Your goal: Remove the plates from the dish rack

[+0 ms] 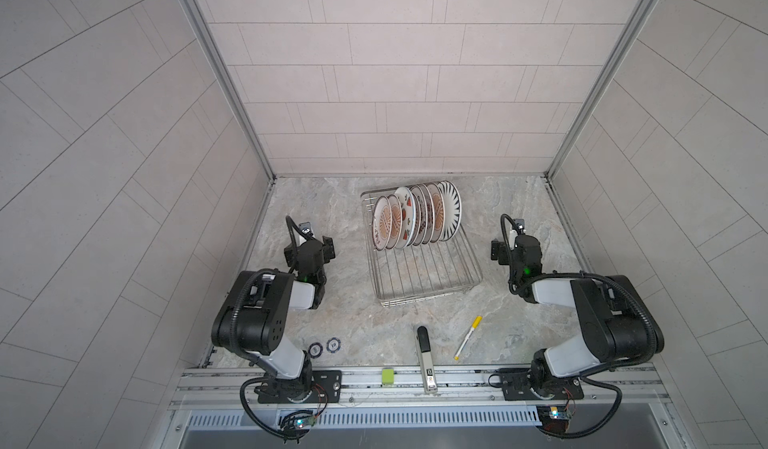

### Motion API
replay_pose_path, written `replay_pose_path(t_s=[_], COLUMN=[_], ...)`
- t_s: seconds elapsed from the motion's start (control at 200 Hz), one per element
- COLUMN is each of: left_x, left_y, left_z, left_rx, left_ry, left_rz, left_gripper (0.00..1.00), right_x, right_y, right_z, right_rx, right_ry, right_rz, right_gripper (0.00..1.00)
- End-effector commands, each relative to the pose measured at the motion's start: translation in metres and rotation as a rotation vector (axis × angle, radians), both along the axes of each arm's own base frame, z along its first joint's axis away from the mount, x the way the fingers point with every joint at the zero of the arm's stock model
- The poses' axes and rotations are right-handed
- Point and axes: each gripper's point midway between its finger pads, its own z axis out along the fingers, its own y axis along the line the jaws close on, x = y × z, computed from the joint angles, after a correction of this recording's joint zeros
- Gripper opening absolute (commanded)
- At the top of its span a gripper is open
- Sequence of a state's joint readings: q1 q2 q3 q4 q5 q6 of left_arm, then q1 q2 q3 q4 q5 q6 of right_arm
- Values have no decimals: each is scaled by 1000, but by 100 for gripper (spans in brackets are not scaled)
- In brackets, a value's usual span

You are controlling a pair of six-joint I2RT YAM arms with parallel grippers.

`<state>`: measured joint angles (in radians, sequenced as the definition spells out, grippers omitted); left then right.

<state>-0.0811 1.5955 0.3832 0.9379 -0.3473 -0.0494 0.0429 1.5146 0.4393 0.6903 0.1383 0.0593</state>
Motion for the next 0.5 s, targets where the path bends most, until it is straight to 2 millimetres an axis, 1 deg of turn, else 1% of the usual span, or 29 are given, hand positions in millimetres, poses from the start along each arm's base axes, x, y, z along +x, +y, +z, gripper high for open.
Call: replay_pose_path(t_s=[0.0,0.07,0.185,0.215,0.27,0.36,0.4,0.46,0.495], left_x=[1,-2,-15,-18,-22,-21,-20,-25,-24], left_y=[-2,-3,-6,-6,-5,-9,-9,-2,-6], left_z=[10,16,38,46,52,66,72,77,81], left_rx=[10,10,12,11,10,-17,-70,-245,-313], left_ry=[-36,-57,-117,-132,-128,-122,-130,-190,-219], left_rz=[-17,-24,-47,-45,-45,-61,-42,61,52], left_gripper=[100,100,100,100,100,100,100,100,100], right_x=[4,7,5,3,-2,-8,-11,-18,-22], right_y=[2,6,6,4,4,6,10,13,12], right_z=[11,15,23,29,41,64,74,89,100], right_rx=[-10,-12,-19,-23,-22,-12,-11,-7,20], right_ry=[3,19,25,17,5,-11,-17,-34,-54], right_rz=[26,49,45,38,30,39,54,57,40], right_gripper=[99,100,99,100,100,100,100,100,100])
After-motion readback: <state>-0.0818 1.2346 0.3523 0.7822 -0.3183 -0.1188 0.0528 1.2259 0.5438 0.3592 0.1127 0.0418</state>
